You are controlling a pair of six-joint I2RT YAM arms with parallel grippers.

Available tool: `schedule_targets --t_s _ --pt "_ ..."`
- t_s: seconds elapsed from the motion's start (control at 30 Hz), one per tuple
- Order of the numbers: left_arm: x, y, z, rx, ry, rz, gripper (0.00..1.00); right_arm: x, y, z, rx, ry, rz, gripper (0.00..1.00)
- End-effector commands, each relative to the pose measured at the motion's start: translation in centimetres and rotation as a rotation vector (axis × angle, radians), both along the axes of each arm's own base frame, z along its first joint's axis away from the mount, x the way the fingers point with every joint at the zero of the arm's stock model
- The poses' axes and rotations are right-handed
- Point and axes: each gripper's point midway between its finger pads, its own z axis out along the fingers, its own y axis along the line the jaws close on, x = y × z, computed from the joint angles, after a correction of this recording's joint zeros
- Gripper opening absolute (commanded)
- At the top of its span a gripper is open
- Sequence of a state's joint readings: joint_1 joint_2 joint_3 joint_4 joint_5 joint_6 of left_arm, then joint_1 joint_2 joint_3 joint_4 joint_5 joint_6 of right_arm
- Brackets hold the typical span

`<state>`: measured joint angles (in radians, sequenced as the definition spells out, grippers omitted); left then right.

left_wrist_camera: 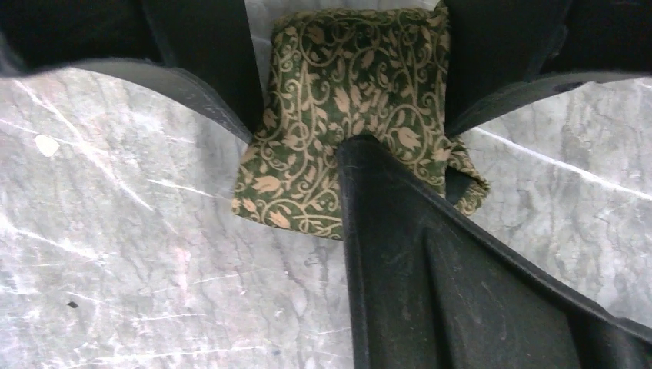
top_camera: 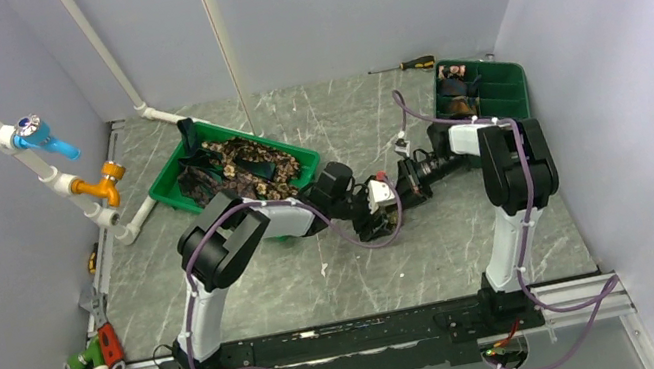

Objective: Roll the ties
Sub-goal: Pick up the tie at the center of the board.

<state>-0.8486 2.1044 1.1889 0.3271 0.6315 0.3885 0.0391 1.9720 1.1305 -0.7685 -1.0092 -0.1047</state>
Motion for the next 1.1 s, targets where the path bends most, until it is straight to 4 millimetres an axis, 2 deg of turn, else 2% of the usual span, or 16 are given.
schedule_targets --t_s 0.0,0.03,0.07,0.1,0.2,0.43,0.47,0.53,0.63,0.7,0.73,0.77,0.8,0.83,0.87,1.07 --pt "-0.9 2.3 -1.9 0.079 0.071 0.042 0.82 0.2 -0.5 -0.6 -0.069 -0.094 0.019 0.0" --pt "-0.4 2.2 -1.2 0.065 0.048 0.048 0.85 0.2 -0.5 -0.5 -0.067 -0.096 0.019 0.0" --pt "0.0 2.0 -0.4 0.044 0.024 0.054 0.95 0.2 -0.5 -0.4 -0.065 -0.101 0.021 0.0" --pt "0.2 1.9 0.2 0.027 0.003 0.057 0.99 0.0 -0.4 -0.3 -0.062 -0.103 0.025 0.0" --pt "0.4 1.3 0.9 -0.003 -0.029 0.036 0.99 -0.5 0.0 0.0 -0.053 -0.103 0.051 0.0" --pt "-0.2 -0.6 -2.0 0.043 0.004 0.022 0.99 -1.1 1.5 2.1 0.008 -0.133 0.086 0.0" --pt "-0.2 -0.6 -2.4 0.06 0.029 0.027 0.93 -1.0 1.6 2.5 0.015 -0.138 0.086 0.0" --pt "-0.4 -0.2 -2.7 0.095 0.058 0.024 0.7 -0.8 1.7 3.2 0.019 -0.147 0.085 0.0" --pt "-1.2 1.2 -2.1 0.083 0.04 0.021 0.29 -0.5 1.5 4.2 0.01 -0.174 0.085 0.0" --pt "-1.7 1.3 -0.9 0.066 0.033 0.003 0.2 -0.5 1.3 4.4 -0.012 -0.192 0.089 0.0" --pt "-1.8 1.1 0.0 0.056 0.038 0.001 0.24 -0.5 1.1 4.4 -0.026 -0.196 0.09 0.0" --pt "-2.1 1.0 0.7 0.049 0.051 -0.009 0.42 -0.6 0.9 4.4 -0.038 -0.195 0.09 0.0" --pt "-2.3 0.9 1.5 0.04 0.058 -0.013 0.64 -0.7 0.7 4.4 -0.046 -0.196 0.086 0.0" --pt "-2.3 0.9 2.4 0.029 0.056 -0.008 0.93 -0.7 0.5 4.6 -0.053 -0.199 0.084 0.0" --pt "-2.2 1.1 3.3 0.019 0.047 0.003 0.99 -0.7 0.2 4.7 -0.061 -0.201 0.084 0.0" --pt "-1.5 4.1 7.6 0.035 -0.021 0.077 0.99 0.1 -2.2 6.6 -0.105 -0.249 0.093 0.0"
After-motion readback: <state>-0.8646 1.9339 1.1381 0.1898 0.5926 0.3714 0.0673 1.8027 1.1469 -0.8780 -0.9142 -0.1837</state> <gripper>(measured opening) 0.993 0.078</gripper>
